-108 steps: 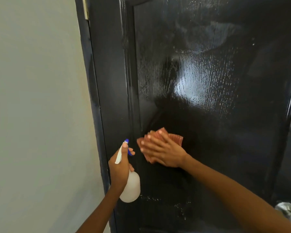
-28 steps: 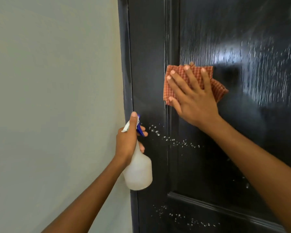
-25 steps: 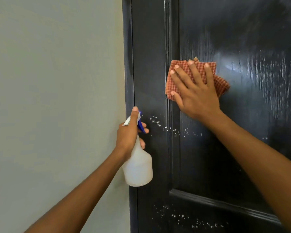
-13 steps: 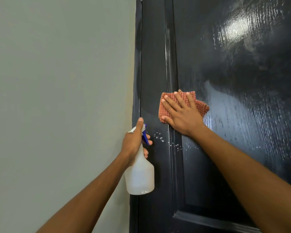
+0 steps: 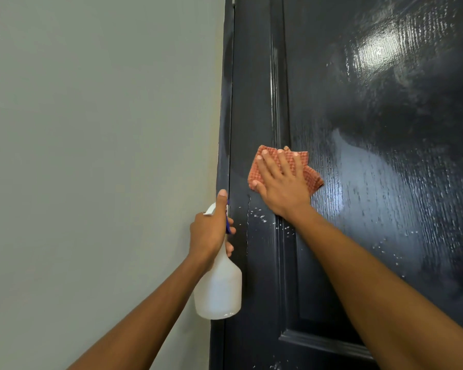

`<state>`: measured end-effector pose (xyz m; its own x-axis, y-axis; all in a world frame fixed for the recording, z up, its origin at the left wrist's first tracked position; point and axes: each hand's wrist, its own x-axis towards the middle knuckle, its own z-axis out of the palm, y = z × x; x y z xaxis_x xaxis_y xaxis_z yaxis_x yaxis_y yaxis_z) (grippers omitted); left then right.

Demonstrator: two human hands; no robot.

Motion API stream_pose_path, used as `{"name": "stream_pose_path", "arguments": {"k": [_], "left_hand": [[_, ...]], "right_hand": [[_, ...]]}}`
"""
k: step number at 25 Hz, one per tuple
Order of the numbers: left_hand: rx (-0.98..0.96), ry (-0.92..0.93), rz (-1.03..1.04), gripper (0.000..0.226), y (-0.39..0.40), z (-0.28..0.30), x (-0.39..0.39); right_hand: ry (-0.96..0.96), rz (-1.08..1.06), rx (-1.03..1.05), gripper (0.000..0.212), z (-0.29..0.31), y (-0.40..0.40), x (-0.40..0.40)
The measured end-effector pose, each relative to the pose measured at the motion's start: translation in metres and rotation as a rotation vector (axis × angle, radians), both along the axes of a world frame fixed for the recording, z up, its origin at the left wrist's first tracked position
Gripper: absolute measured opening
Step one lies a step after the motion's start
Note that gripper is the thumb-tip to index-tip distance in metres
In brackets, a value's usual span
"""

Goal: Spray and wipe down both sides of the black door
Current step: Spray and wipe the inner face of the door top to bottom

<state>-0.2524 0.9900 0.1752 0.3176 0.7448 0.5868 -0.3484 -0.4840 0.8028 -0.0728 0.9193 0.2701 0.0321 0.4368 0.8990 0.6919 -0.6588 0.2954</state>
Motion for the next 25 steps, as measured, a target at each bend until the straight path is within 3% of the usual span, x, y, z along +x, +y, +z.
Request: {"name": "stream_pose_path", "arguments": {"k": [4,8,12,14,18,22,25], "left_hand": [[-0.041,0.003,0.013,0.077,0.001,-0.023,-0.012],[-0.071,0.054,0.013,0.075,0.006,-0.049,-0.012],[-0.084,0.056,-0.036,0.065,0.002,-0.070,-0.015],[-0.106,0.072,-0.072,0.066,0.001,-0.079,-0.020],[-0.127,0.156,-0.095,0.074,0.001,-0.103,-0.027],[-0.106,0.200,-0.076,0.077,0.001,-0.118,-0.029],[-0.091,0.154,-0.102,0.072,-0.003,-0.110,-0.029]], "right_hand": [[-0.122,0.040,-0.292,0.069,-0.035,0.050,-0.016],[-0.126,0.067,-0.357,0.073,-0.072,0.046,-0.011],[-0.247,0.112,-0.454,0.072,-0.110,0.015,0.011],[-0.263,0.130,-0.385,0.069,-0.129,-0.002,0.018],[-0.073,0.153,-0.141,0.068,-0.203,-0.002,0.012],[-0.156,0.201,-0.571,0.071,-0.291,0.006,0.016],[-0.274,0.183,-0.700,0.065,-0.224,0.004,0.017]]}}
